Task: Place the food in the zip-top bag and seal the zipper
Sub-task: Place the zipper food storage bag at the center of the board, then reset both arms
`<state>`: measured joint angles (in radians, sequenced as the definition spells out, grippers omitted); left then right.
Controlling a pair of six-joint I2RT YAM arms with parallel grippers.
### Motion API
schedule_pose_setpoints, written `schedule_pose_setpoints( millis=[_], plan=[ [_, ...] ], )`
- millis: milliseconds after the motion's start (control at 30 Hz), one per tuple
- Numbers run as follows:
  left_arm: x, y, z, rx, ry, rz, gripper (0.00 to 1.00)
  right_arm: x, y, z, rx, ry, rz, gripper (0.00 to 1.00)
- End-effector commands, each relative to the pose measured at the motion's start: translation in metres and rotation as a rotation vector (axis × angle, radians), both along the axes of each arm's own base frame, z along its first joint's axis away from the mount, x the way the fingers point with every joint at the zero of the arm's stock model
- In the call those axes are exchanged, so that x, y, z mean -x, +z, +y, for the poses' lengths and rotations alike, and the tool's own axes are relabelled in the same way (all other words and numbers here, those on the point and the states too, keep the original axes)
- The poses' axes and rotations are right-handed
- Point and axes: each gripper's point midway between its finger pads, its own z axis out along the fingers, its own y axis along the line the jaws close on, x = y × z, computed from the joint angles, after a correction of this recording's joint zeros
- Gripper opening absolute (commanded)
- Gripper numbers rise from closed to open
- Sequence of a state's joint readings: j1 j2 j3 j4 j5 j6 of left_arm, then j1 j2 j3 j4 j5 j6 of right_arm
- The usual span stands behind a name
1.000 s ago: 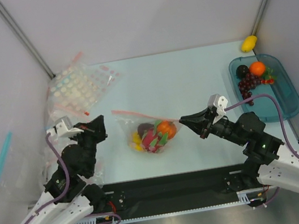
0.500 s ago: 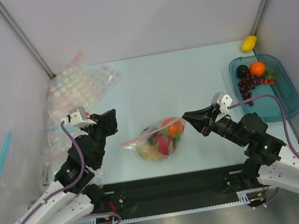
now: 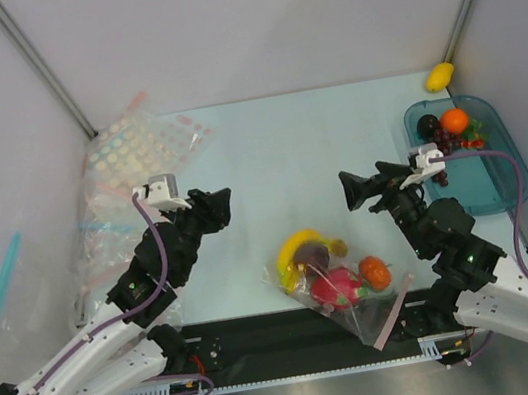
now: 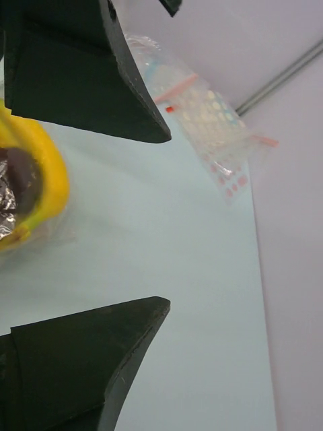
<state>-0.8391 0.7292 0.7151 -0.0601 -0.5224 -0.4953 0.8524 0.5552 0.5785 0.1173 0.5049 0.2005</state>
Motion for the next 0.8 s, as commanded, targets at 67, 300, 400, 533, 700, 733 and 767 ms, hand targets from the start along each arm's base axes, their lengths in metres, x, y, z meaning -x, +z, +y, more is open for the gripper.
schedule_pose_setpoints(
  millis=[67,300,400,533,700,733,767],
  plan=[
    [0.003,0.026,-0.003,0.054,-0.032,-0.067,0.58,-0.009,0.026,-0.027,-0.178,-0.169,0.011,1.00],
    [0.005,0.025,-0.016,0.049,-0.095,-0.077,0.71,-0.026,0.016,-0.027,-0.195,-0.268,0.096,1.00],
    [0.006,0.027,-0.019,0.043,-0.120,-0.085,0.88,-0.030,0.012,-0.023,-0.148,-0.278,0.122,1.00],
    [0.008,0.026,-0.023,0.040,-0.143,-0.086,1.00,-0.034,0.006,-0.023,-0.102,-0.297,0.129,1.00],
    [0.009,0.026,-0.030,0.030,-0.175,-0.089,1.00,-0.034,0.004,-0.023,-0.130,-0.303,0.123,1.00],
    [0.009,0.026,-0.031,0.027,-0.178,-0.088,1.00,-0.034,0.002,-0.023,-0.130,-0.298,0.123,1.00],
    [0.009,0.026,-0.033,0.025,-0.189,-0.090,1.00,-0.034,0.003,-0.021,-0.129,-0.286,0.113,1.00]
  ],
)
